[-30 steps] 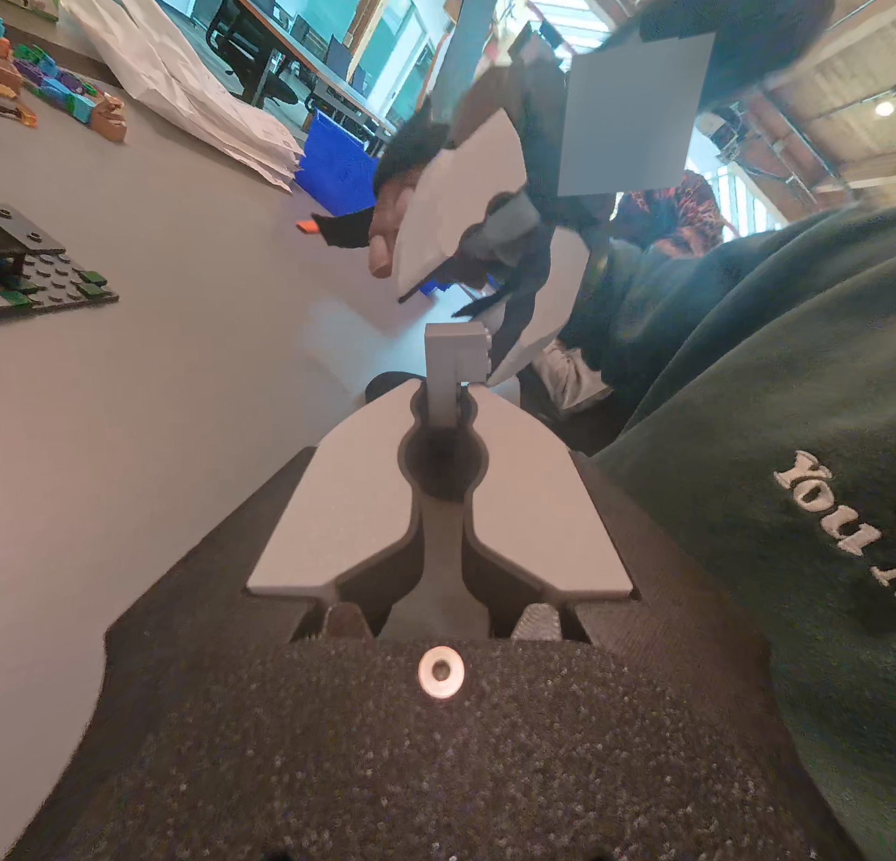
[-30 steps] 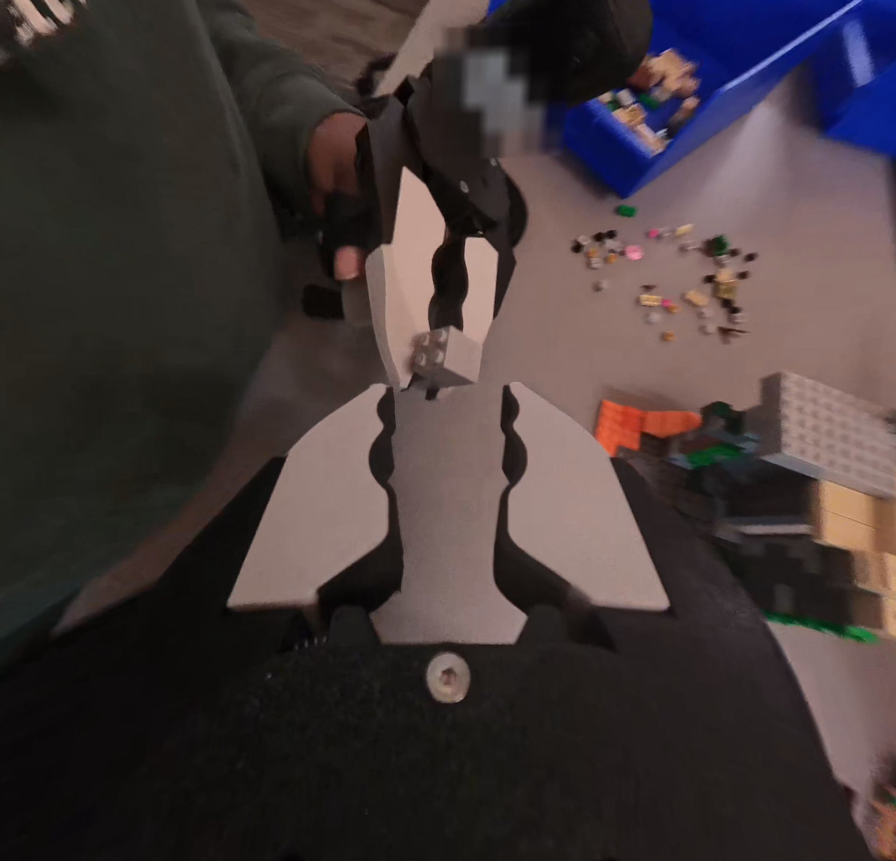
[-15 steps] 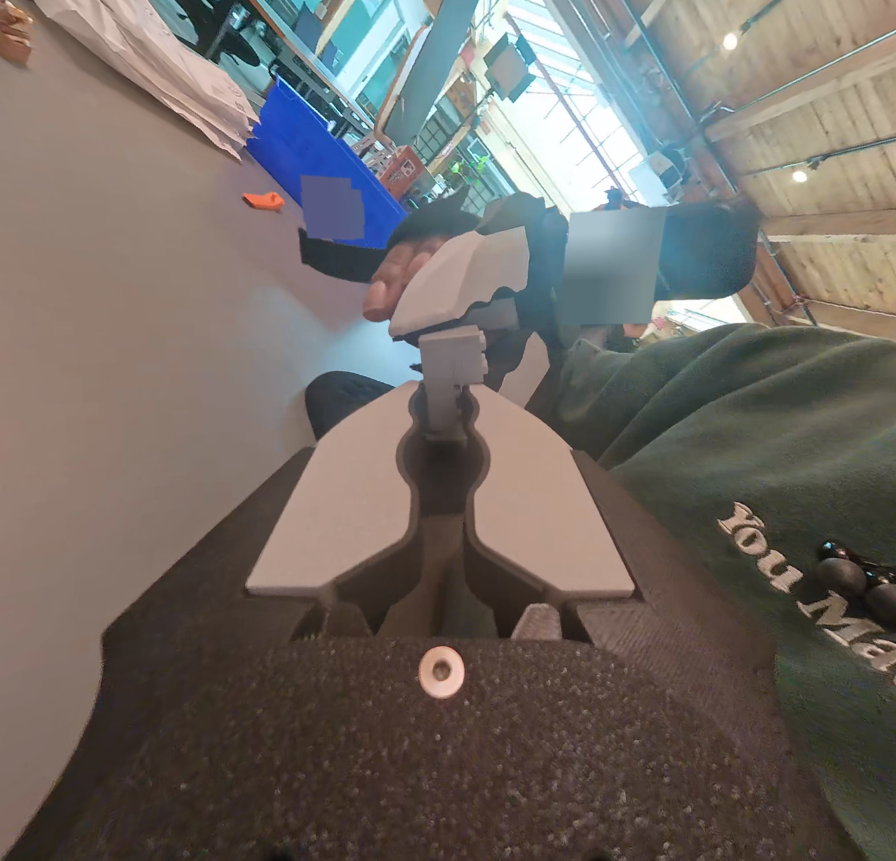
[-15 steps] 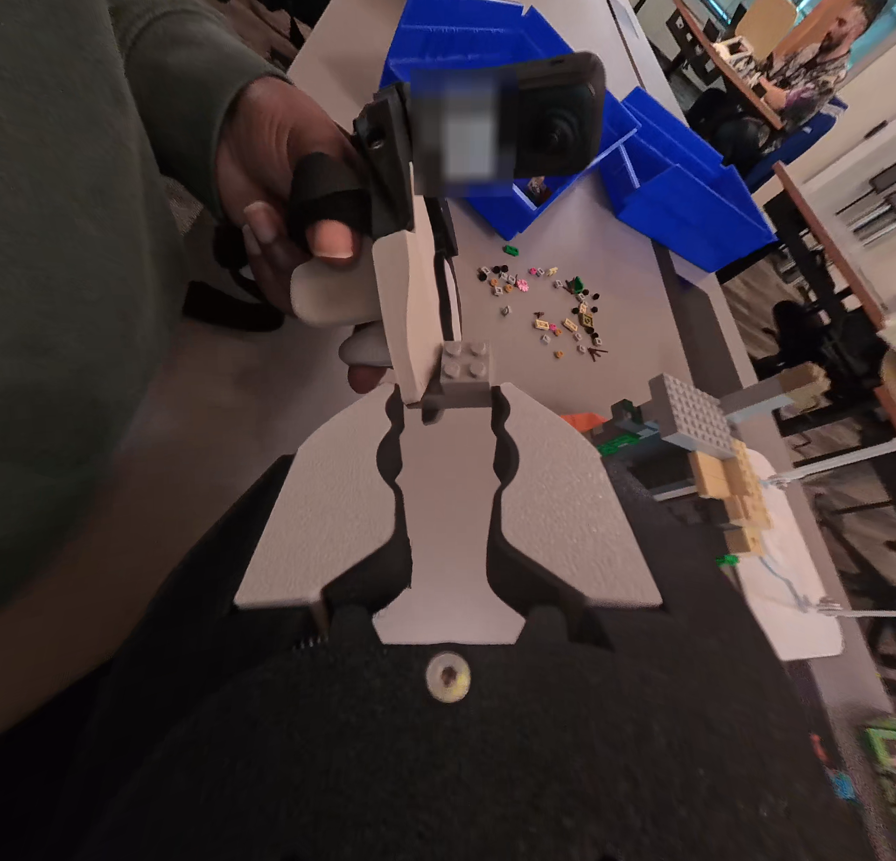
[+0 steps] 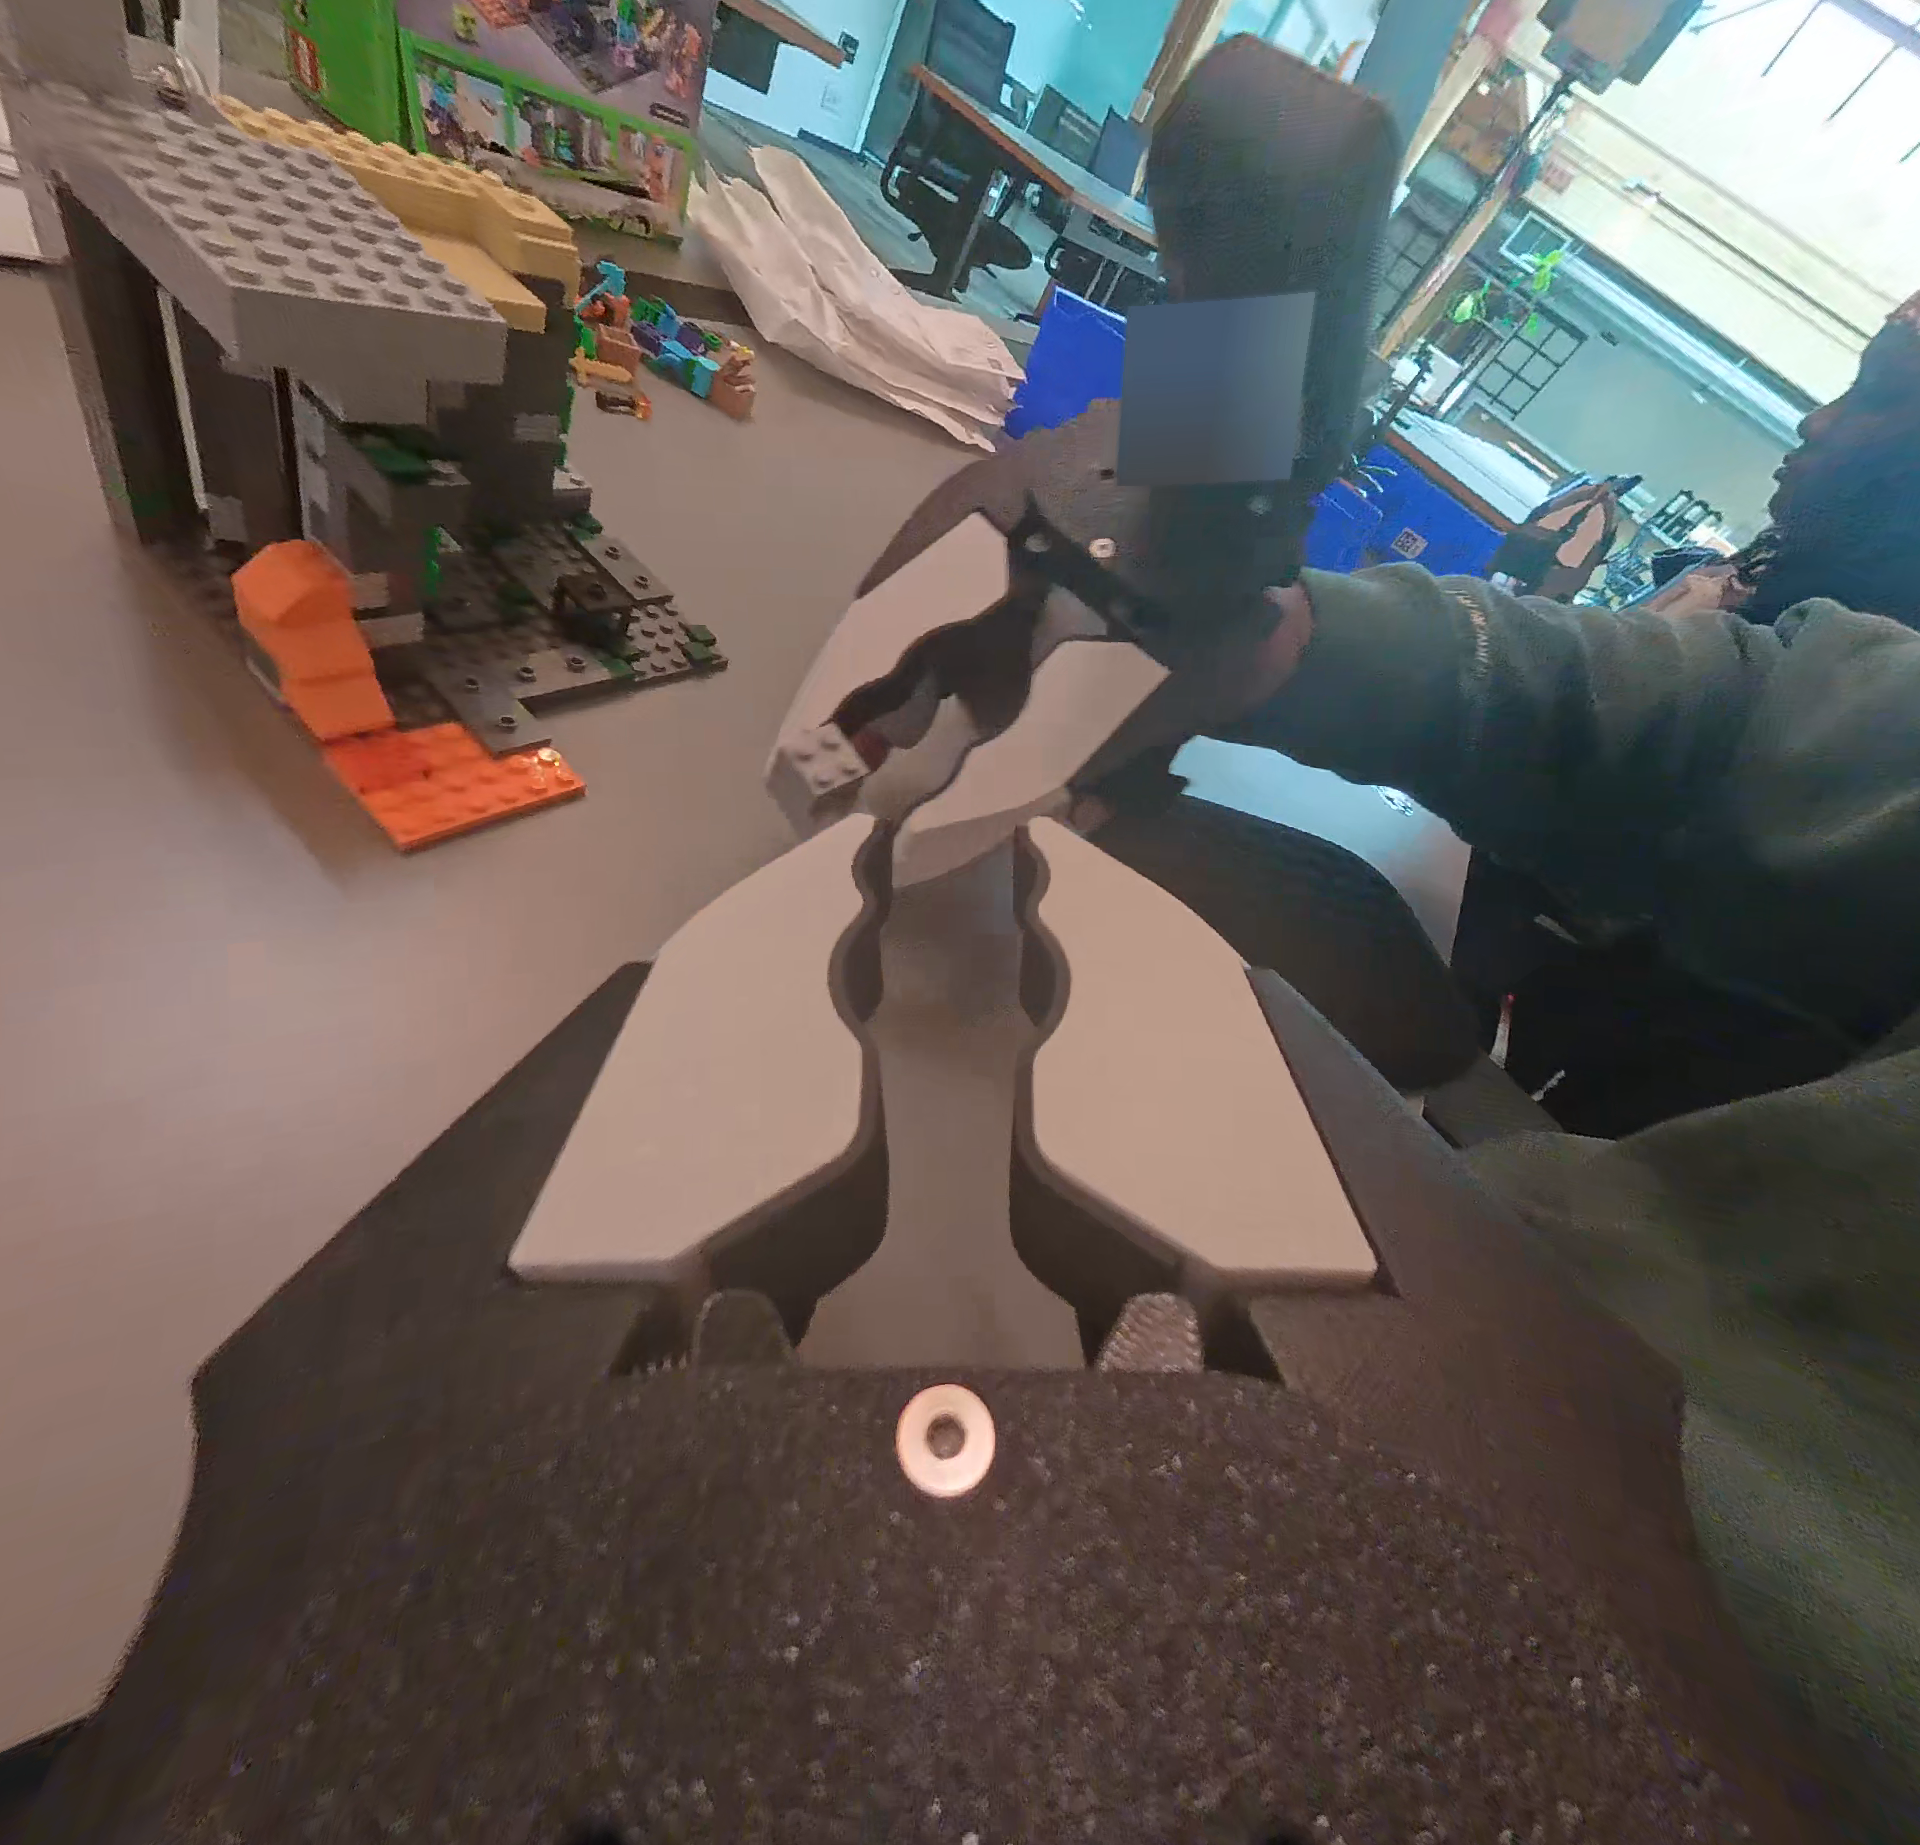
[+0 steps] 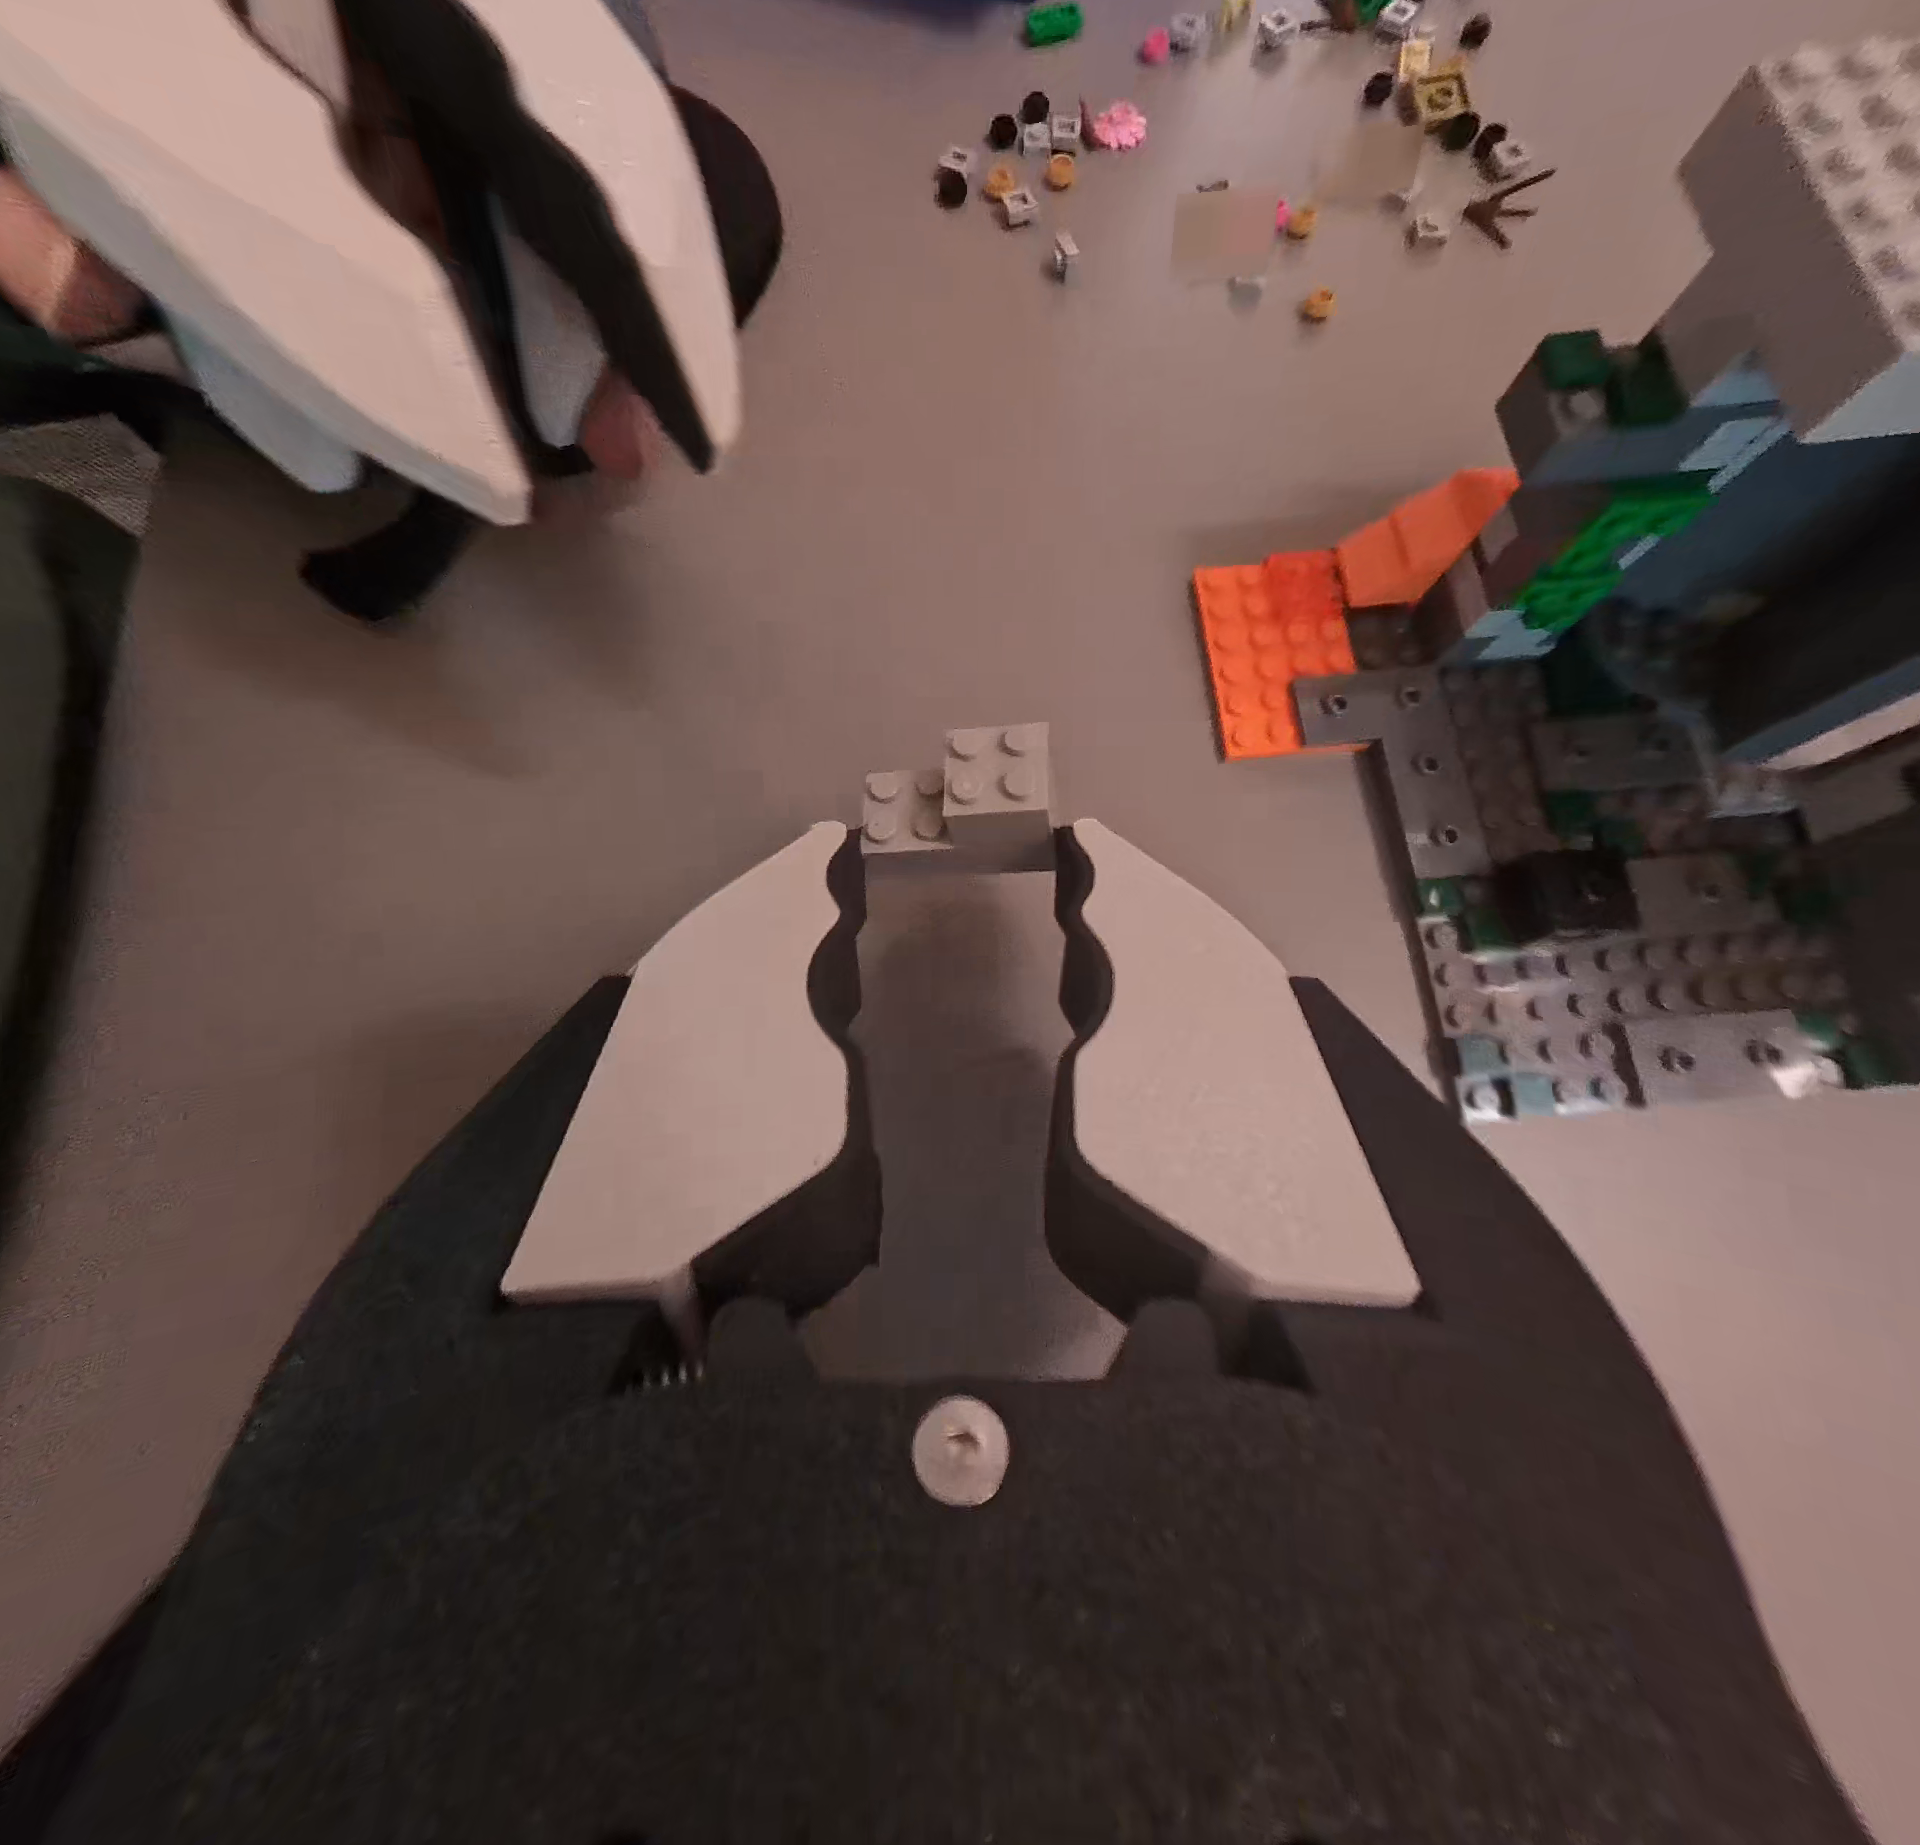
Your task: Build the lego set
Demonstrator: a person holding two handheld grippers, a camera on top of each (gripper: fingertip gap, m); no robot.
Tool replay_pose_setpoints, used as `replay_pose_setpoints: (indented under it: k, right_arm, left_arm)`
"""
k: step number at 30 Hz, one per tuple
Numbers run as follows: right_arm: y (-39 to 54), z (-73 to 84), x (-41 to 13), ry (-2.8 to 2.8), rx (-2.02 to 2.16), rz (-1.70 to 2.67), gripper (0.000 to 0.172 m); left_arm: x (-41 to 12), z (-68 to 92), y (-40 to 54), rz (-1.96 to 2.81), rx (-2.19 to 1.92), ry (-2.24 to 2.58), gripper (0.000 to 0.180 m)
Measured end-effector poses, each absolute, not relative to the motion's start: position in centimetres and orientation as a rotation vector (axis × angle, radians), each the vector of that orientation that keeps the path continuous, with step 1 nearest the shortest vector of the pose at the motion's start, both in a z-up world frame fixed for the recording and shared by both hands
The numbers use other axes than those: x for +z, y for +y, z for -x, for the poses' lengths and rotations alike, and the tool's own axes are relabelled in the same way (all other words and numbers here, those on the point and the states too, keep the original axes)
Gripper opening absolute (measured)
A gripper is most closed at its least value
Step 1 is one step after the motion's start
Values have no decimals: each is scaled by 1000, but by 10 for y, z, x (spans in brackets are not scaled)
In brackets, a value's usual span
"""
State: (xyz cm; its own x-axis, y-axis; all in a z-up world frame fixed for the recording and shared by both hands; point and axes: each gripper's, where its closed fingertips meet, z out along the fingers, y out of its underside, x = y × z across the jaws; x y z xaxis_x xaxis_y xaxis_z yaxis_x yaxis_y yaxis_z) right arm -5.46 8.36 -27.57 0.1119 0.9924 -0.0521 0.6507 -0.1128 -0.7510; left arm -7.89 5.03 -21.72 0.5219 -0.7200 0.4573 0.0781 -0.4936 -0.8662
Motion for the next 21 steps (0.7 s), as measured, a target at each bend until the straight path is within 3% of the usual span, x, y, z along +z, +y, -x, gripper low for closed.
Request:
replay_pose_setpoints:
  k: [7,21]
  right_arm:
    - [95,64,-299,-1672,773,1875,35]
    - [98,60,-287,-1615,782,1841,41]
  left_arm:
    - [-216,84,46,1828,-1104,526,19]
    - [-219,80,47,1837,-1111,529,18]
